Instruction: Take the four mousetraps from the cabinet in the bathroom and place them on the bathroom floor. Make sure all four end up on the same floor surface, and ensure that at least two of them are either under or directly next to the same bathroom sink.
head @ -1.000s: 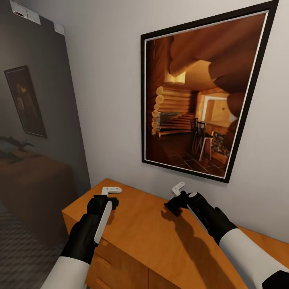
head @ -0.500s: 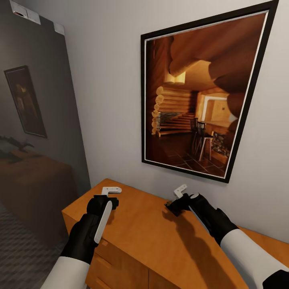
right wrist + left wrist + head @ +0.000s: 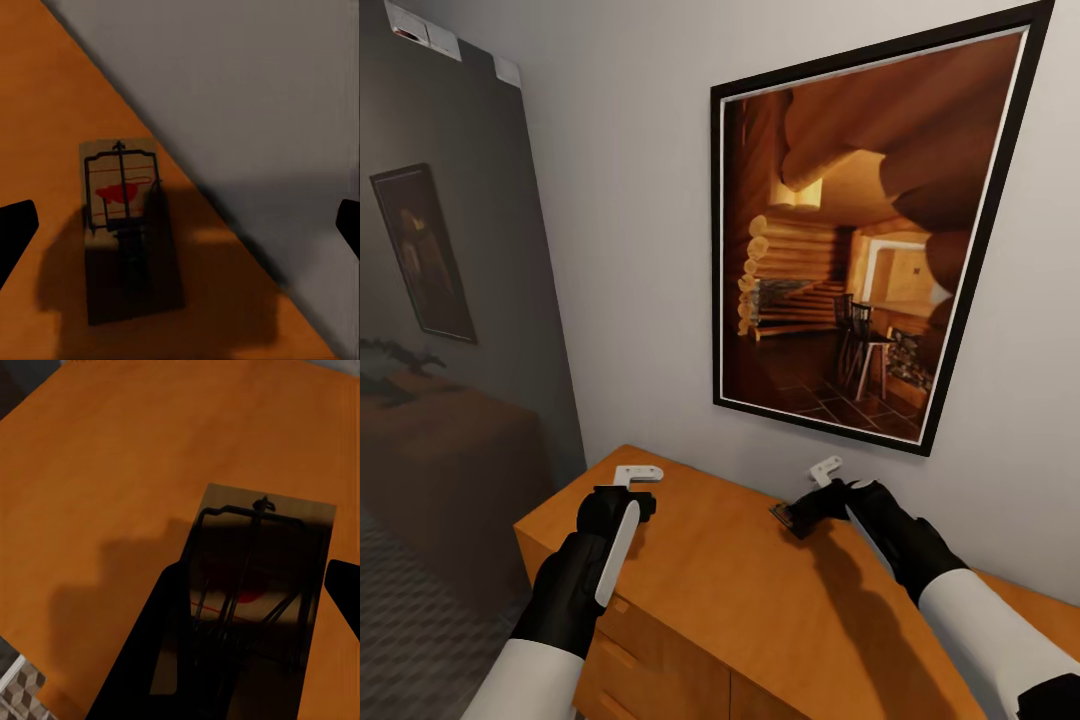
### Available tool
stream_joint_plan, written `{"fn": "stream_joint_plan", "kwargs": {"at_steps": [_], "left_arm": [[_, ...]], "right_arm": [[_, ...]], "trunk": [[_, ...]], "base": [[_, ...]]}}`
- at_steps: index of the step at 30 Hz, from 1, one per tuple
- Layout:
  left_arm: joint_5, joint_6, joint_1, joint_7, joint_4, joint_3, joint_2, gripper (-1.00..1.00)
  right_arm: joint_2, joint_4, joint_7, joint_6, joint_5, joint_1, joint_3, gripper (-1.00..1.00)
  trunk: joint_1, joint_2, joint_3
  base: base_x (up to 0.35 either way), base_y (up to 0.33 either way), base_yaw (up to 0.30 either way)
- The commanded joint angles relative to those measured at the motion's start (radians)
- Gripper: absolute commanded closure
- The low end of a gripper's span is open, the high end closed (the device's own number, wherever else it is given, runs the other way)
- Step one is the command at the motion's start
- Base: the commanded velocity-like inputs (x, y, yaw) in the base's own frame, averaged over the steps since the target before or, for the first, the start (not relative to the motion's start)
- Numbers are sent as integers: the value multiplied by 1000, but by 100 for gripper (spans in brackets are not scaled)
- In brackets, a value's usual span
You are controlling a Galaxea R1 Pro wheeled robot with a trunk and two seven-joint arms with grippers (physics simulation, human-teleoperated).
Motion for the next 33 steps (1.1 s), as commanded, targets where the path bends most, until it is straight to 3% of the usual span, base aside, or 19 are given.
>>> {"fn": "stream_joint_plan", "kwargs": {"at_steps": [1, 4, 7, 11, 18, 26, 33], "left_arm": [[8, 3, -1, 9, -1, -2, 0, 100], [8, 3, -1, 9, -1, -4, 0, 100], [8, 3, -1, 9, -1, -5, 0, 100], [8, 3, -1, 8, -1, -6, 0, 100], [8, 3, -1, 9, -1, -6, 0, 100], [8, 3, -1, 9, -1, -6, 0, 100], [8, 3, -1, 9, -1, -18, 0, 100]], "right_arm": [[-2, -1, 7, 4, 3, -1, -2, -100], [-14, -1, 74, 4, 6, -1, -14, -100], [-44, -1, 180, 1, 9, -1, -20, -100], [-64, -3, 246, -4, 13, -1, -22, -100], [-70, -17, 277, -6, 29, -7, -22, -100], [-72, -19, 282, -7, 89, -29, -22, -100], [-74, -19, 284, -8, 97, -37, -24, -100]], "trunk": [[0, -1, -2], [0, -1, -2], [0, -1, -2], [0, -1, -2], [0, -1, -2], [0, -1, -2], [0, -1, -2]], "base": [[0, 0, 0], [0, 0, 0], [0, 0, 0], [0, 0, 0], [0, 0, 0], [0, 0, 0], [0, 0, 0]]}}
